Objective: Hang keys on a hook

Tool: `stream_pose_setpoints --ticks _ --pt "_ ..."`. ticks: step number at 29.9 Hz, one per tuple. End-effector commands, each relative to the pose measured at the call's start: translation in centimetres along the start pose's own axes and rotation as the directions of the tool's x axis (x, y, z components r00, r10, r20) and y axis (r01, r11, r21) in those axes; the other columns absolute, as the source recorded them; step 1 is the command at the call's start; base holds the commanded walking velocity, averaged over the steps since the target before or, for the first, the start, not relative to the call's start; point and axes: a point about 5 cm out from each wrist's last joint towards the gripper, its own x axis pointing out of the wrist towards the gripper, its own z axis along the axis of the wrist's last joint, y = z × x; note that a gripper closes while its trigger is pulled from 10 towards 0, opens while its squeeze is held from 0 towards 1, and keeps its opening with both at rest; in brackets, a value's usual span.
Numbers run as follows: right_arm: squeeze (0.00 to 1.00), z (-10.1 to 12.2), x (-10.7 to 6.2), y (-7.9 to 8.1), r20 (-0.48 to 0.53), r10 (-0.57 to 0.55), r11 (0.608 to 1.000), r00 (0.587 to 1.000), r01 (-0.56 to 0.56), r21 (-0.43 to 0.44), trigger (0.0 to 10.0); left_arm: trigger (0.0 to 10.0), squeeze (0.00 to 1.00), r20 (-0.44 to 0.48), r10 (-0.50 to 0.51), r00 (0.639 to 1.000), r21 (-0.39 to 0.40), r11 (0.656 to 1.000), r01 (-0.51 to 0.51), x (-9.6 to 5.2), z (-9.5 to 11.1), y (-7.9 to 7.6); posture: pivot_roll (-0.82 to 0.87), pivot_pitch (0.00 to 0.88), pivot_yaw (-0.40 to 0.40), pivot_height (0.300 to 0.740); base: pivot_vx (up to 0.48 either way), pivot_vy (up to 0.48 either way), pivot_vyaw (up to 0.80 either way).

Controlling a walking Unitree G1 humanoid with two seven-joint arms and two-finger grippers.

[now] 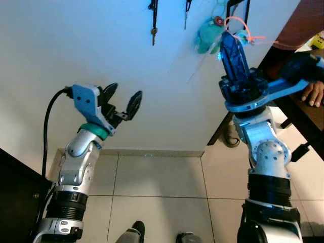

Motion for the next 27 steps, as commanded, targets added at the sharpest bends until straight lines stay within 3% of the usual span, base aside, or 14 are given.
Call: stream_pose_setpoints --ticks 1,3,4,9,10,11,12,13,15,17,18,19,20,27 --pt "0.00 -0.3 0.2 0.2 -0.004 0.031 0.999 1.000 -0.031 0.020 0.0 10.0 0.00 -0.039 0.036 0.999 -0.034 0.999 -0.038 -0.8 -1.2 0.5 -0.01 0.102 0.055 0.740 0.277 0.000 0.00" --pt "0.00 -0.5 0.3 0.3 -0.008 0.038 0.999 0.999 -0.037 0.024 0.0 10.0 0.00 -0.068 0.053 0.996 -0.037 0.998 -0.056 -1.3 -1.9 0.9 -0.01 0.101 0.059 0.740 0.277 0.000 0.00" --pt "0.00 -0.7 0.6 0.5 -0.009 0.055 0.998 0.998 -0.055 0.031 0.0 10.0 0.00 -0.182 0.125 0.975 -0.055 0.989 -0.137 -3.8 -4.8 2.3 -0.01 0.100 0.068 0.740 0.277 0.000 0.00" --pt "0.00 -0.8 0.7 0.5 -0.008 0.069 0.997 0.998 -0.068 0.034 0.0 10.0 0.00 -0.307 0.191 0.932 -0.060 0.974 -0.219 -6.6 -7.7 3.4 -0.01 0.101 0.071 0.740 0.275 0.000 0.00" --pt "0.00 -0.8 0.9 0.6 -0.007 0.078 0.996 0.997 -0.078 0.035 0.0 10.0 0.00 -0.418 0.249 0.874 -0.042 0.955 -0.293 -9.3 -10.0 4.3 -0.01 0.102 0.077 0.740 0.274 0.000 0.00" --pt "0.00 -0.8 0.9 0.6 -0.007 0.078 0.996 0.997 -0.078 0.035 0.0 10.0 0.00 -0.418 0.249 0.874 -0.042 0.955 -0.293 -9.3 -10.0 4.3 -0.01 0.102 0.077 0.740 0.274 0.000 0.00" --pt "0.00 -0.8 0.9 0.6 -0.007 0.084 0.996 0.996 -0.083 0.036 0.0 10.0 0.00 -0.501 0.285 0.817 -0.028 0.938 -0.344 -11.5 -11.5 4.8 -0.01 0.102 0.077 0.740 0.274 0.000 0.00" --pt "0.00 -0.9 1.1 0.6 -0.009 0.089 0.995 0.996 -0.089 0.038 0.0 10.0 0.00 -0.623 0.334 0.707 -0.001 0.904 -0.428 -15.2 -13.6 5.2 -0.01 0.100 0.079 0.740 0.281 0.000 0.00" --pt "0.00 -0.9 1.1 0.6 -0.009 0.090 0.995 0.996 -0.090 0.039 0.0 10.0 0.00 -0.659 0.348 0.666 0.008 0.889 -0.457 -16.5 -14.2 5.3 -0.01 0.100 0.079 0.740 0.281 0.000 0.00" --pt "0.00 -1.3 1.3 0.6 -0.017 0.096 0.994 0.995 -0.095 0.047 0.0 10.0 0.00 -0.749 0.382 0.542 0.045 0.845 -0.533 -20.3 -15.6 5.2 -0.01 0.100 0.079 0.740 0.285 0.000 0.00" --pt "0.00 -1.3 1.3 0.6 -0.017 0.096 0.994 0.995 -0.095 0.047 0.0 10.0 0.00 -0.749 0.382 0.542 0.045 0.845 -0.533 -20.3 -15.6 5.2 -0.01 0.100 0.079 0.740 0.285 0.000 0.00" --pt "0.00 -1.6 1.4 0.6 -0.024 0.098 0.994 0.995 -0.097 0.051 0.0 10.0 0.00 -0.788 0.395 0.472 0.070 0.820 -0.568 -22.3 -16.2 5.0 -0.01 0.100 0.079 0.740 0.285 0.000 0.00" --pt "0.00 -1.6 1.4 0.6 -0.024 0.098 0.994 0.995 -0.097 0.051 0.0 10.0 0.00 -0.788 0.395 0.472 0.070 0.820 -0.568 -22.3 -16.2 5.0 -0.01 0.100 0.079 0.740 0.285 0.000 0.00" --pt "0.00 -3.4 1.5 0.6 -0.120 0.109 0.994 0.987 -0.106 0.029 0.0 10.0 0.00 -0.869 0.394 0.301 0.118 0.755 -0.645 -27.5 -17.5 3.3 -0.01 0.097 0.077 0.740 0.277 0.000 0.00"
